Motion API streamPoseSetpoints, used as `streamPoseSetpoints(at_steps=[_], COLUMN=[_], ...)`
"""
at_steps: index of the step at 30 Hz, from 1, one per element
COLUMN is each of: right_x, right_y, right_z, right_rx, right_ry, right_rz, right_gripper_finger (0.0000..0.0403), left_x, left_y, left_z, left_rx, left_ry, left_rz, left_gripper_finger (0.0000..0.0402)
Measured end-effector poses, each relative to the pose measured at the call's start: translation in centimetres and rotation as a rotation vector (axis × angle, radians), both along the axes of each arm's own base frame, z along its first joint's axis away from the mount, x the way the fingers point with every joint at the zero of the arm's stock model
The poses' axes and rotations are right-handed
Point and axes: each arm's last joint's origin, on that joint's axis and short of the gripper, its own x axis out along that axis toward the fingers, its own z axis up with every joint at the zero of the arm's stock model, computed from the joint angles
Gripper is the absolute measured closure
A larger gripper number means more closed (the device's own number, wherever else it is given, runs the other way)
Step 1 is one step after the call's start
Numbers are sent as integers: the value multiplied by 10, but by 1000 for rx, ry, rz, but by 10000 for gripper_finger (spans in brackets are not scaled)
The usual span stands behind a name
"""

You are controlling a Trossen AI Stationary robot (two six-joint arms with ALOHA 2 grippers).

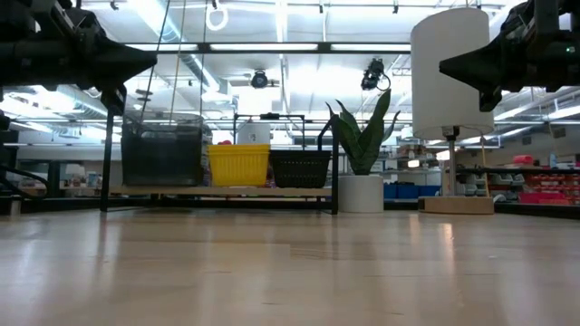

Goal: Stack baskets on shelf by color
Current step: Return to Home Position

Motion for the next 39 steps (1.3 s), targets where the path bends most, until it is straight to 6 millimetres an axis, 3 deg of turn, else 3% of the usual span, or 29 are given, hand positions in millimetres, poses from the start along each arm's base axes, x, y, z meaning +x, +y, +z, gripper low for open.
streamPoseSetpoints(at_steps=[39], right_x=[0], right_y=[0], right_z=[0], right_rx=[0], right_ry=[0], right_rz=[0], right_gripper_finger=[384], left_x=[0], left_y=[0], left_z=[0], left_rx=[1], left_ry=[1], left_rz=[0], left_gripper_finger=[378])
